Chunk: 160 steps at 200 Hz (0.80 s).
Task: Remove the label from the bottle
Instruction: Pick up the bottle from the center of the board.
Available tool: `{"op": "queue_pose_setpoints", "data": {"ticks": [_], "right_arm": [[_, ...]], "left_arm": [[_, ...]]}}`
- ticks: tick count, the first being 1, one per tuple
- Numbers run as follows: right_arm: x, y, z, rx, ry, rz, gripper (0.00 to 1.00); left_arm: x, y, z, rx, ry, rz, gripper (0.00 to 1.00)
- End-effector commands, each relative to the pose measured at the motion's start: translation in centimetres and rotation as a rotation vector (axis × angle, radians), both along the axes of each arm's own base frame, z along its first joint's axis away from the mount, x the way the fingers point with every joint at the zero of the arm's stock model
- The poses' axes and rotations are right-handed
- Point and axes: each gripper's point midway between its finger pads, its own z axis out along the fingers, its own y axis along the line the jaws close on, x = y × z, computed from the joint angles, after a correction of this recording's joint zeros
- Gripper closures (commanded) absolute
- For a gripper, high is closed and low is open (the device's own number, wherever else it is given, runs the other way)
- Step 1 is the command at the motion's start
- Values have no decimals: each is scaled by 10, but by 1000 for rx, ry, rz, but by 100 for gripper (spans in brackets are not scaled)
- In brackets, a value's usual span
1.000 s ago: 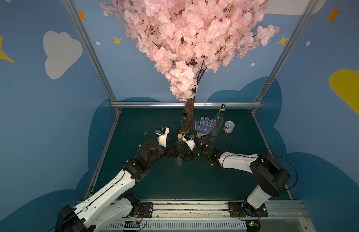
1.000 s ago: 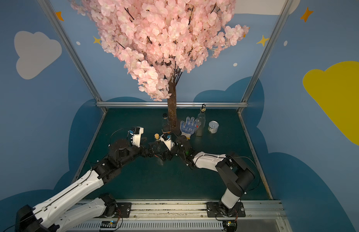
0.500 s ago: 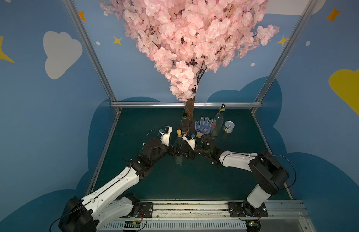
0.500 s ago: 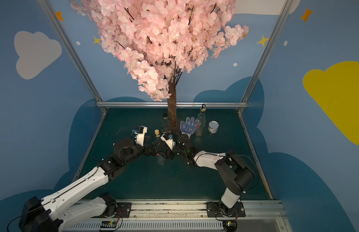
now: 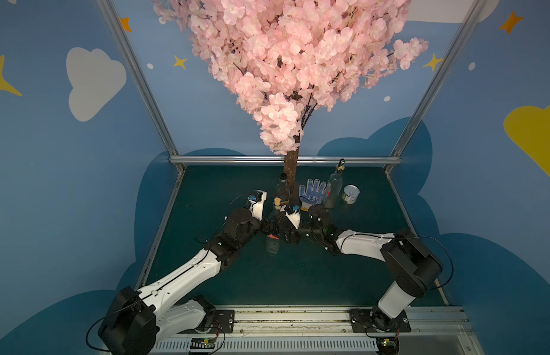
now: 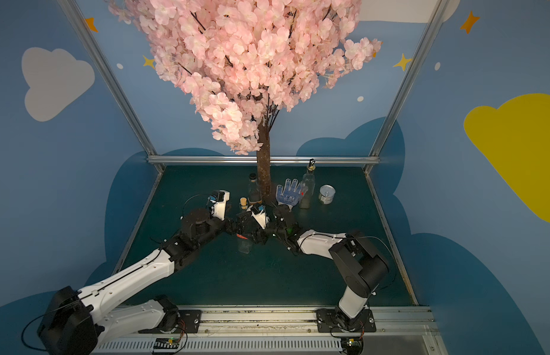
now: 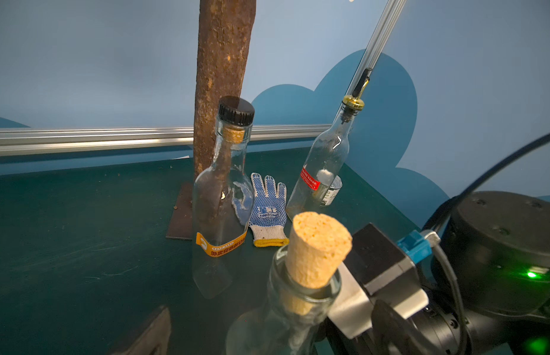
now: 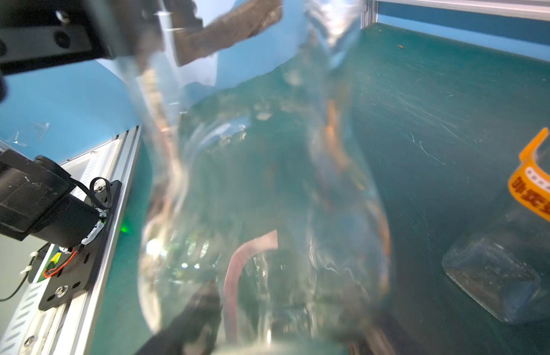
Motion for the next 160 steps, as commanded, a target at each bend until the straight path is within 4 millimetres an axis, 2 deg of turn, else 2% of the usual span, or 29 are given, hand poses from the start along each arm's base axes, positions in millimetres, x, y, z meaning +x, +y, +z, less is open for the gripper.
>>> {"op": "queue_pose_setpoints", "data": {"ticks": [1, 48, 138, 160], "right_arm": [[-8, 6, 1, 4, -2, 59, 49], [-9, 7, 0, -7, -10, 66, 51], [-14, 13, 1, -28, -34, 88, 52], [-15, 14, 1, -30, -37, 90, 52]], "left_arm": [[8, 7, 10, -24, -48, 50, 1], [6, 7, 25, -84, -101, 44, 5], [20, 6, 52, -101, -134, 83, 8], [25, 1, 51, -69, -122, 75, 10]]}}
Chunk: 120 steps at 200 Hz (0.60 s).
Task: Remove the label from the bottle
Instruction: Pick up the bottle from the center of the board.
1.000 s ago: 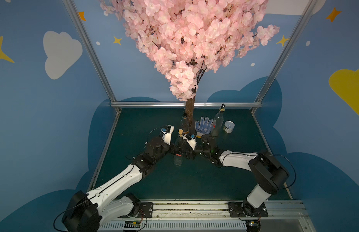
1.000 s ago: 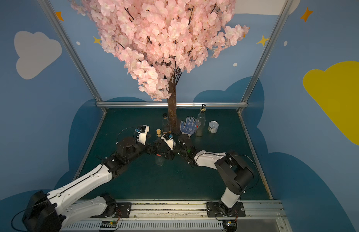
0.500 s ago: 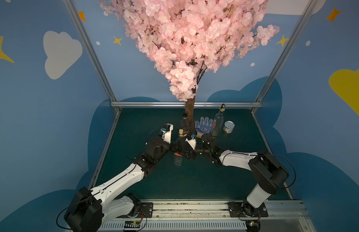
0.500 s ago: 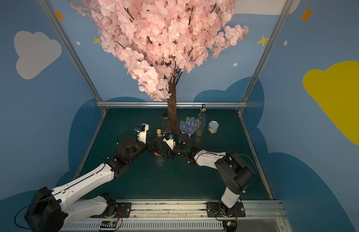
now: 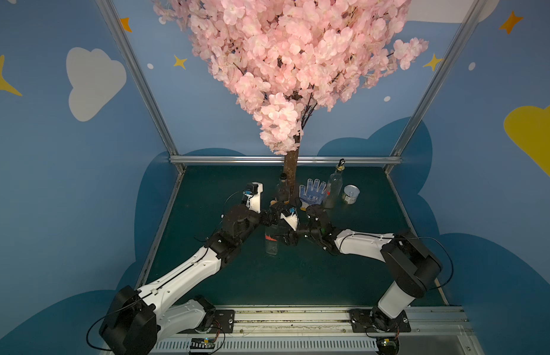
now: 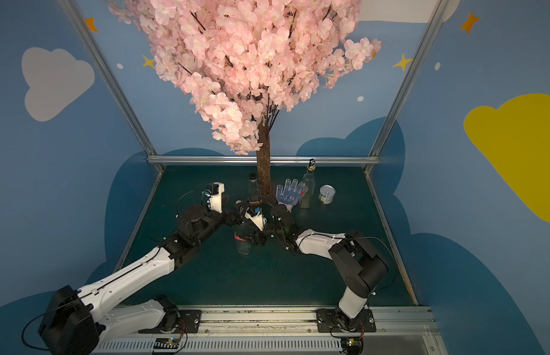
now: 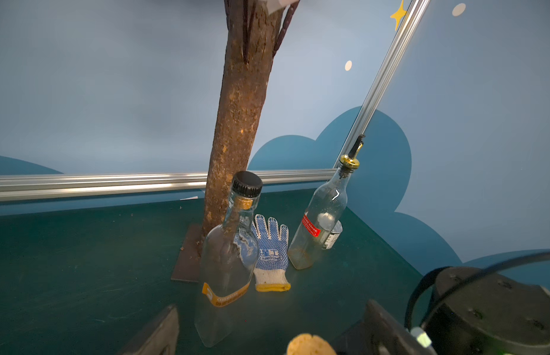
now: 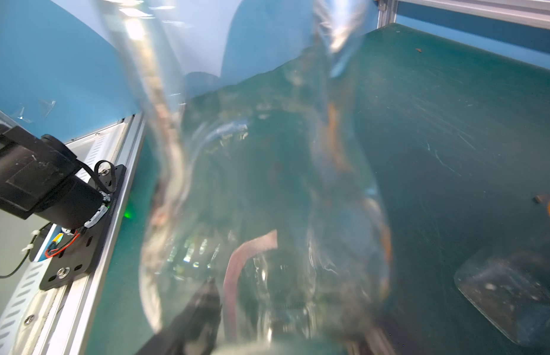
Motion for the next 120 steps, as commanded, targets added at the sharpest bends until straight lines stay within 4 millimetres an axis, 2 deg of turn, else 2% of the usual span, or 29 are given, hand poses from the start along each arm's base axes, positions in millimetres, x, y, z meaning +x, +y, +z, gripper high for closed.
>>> {"op": "queue_pose_setpoints", "data": {"ticks": [1, 68, 120], "right_arm": [[-5, 6, 1, -6, 1, 33, 52], [-5, 5, 1, -11, -2, 29, 52], [-3, 6, 2, -10, -1, 24, 52]], "left_arm": [[9, -3, 10, 13, -19, 13, 10], [16, -2, -19, 103, 128, 37, 19], [6, 7, -43, 160, 228, 53, 27]]}}
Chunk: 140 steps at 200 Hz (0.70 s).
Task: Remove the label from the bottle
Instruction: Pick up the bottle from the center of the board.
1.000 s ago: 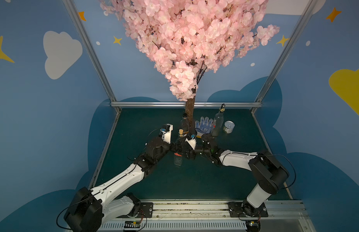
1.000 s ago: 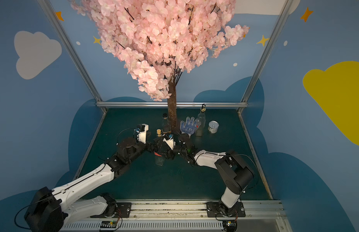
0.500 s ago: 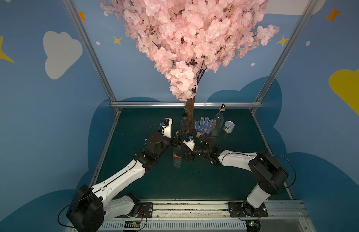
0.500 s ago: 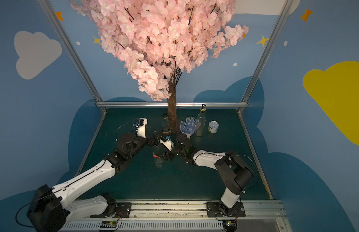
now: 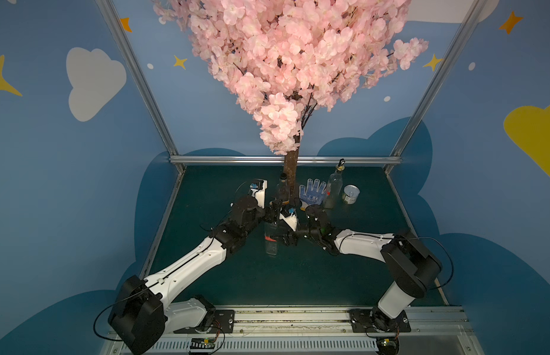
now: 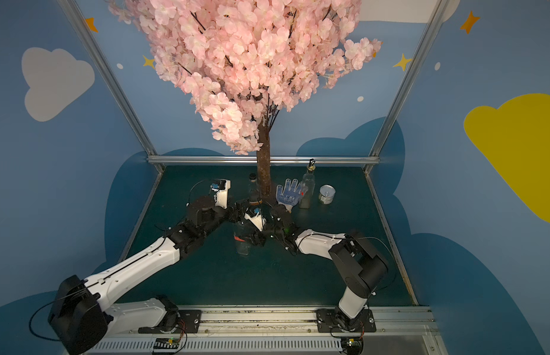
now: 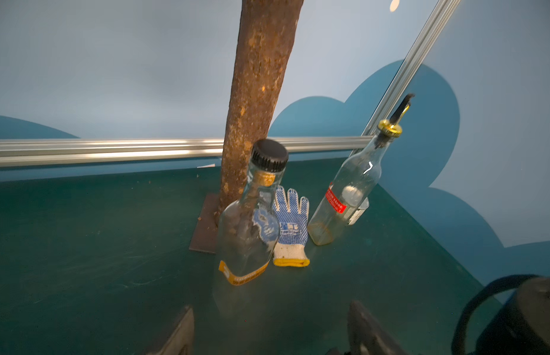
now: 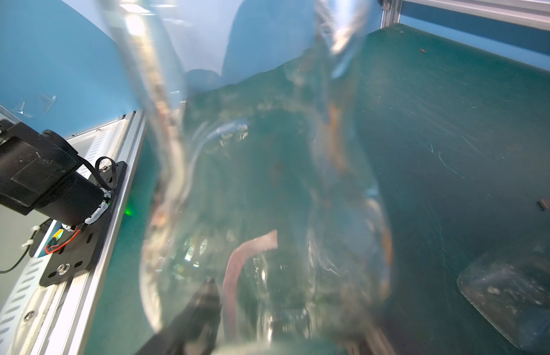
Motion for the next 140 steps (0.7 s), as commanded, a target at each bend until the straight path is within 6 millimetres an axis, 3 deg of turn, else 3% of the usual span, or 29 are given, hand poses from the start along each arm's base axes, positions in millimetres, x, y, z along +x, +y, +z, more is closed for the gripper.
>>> {"op": "queue_pose_setpoints", "data": {"ticks": [1, 19, 62, 99, 109, 140], "right_arm": [[-3, 5, 2, -5, 9, 18, 52], [-2, 6, 4, -1, 8, 19, 52], [-3, 7, 8, 1, 13, 23, 52], [-3, 9, 15, 5, 30, 27, 49], [-3, 9, 17, 4, 38, 28, 45], [1, 10, 26, -5, 87, -12, 19]], "left_arm": [[-8, 8, -18, 58, 77, 9, 28], [-11, 9, -23, 66, 90, 8, 33], [-17, 9, -28, 73, 122, -11, 58], [-24, 12, -30, 68, 153, -12, 86], [-26, 14, -27, 66, 156, -6, 97], [-29, 26, -19, 37, 179, 63, 98]]}}
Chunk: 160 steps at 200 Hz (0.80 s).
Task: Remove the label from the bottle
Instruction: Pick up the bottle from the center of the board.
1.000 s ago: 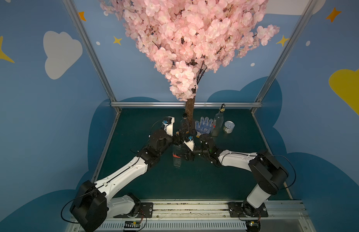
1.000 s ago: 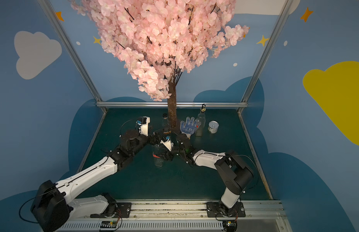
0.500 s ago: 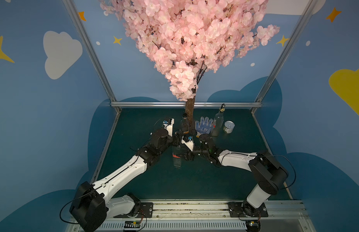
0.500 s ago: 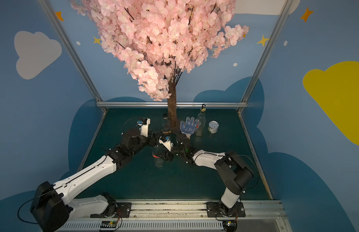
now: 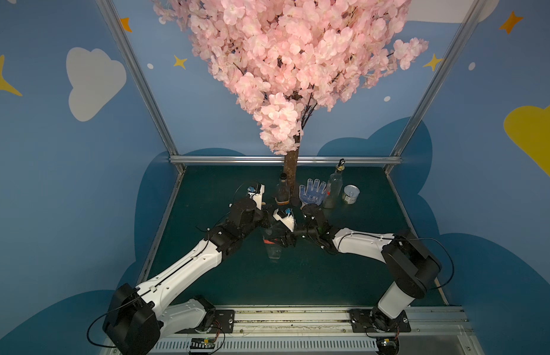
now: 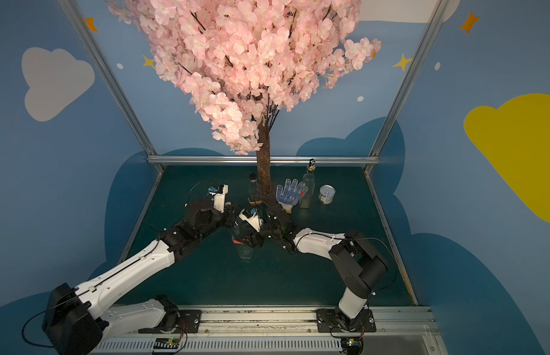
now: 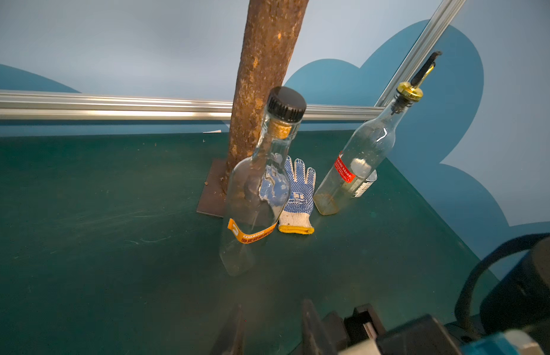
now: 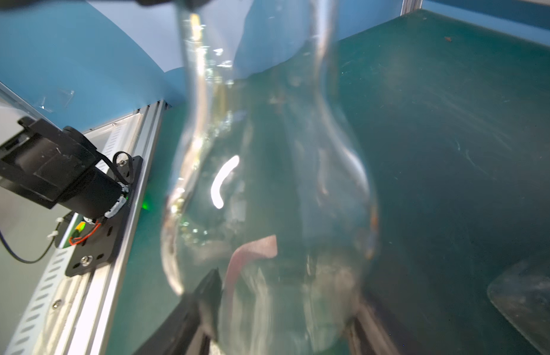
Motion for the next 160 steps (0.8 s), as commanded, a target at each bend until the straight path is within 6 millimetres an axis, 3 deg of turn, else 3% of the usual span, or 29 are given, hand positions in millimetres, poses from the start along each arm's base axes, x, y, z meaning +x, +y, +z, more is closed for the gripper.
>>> {"op": "queue_pose_setpoints", "data": {"ticks": [1, 24, 57, 80, 113, 160], "right_arm": [[7, 3, 22, 15, 33, -39, 19], [9, 0, 28, -1, 69, -84, 9], [-4, -5, 34, -36, 26, -115, 9], [-18, -8, 27, -93, -50, -140, 9], [-23, -12, 10, -183, -189, -212, 9], [-7, -18, -9, -265, -382, -333, 9]], "left_arm": [[-8, 13, -3, 8, 63, 54, 98], [-10, 32, 2, -50, 105, 185, 98], [-14, 53, 14, -149, 165, 349, 98], [-16, 59, 26, -241, 204, 423, 98], [-21, 65, 36, -350, 250, 477, 98], [-26, 73, 41, -432, 311, 516, 98]]}}
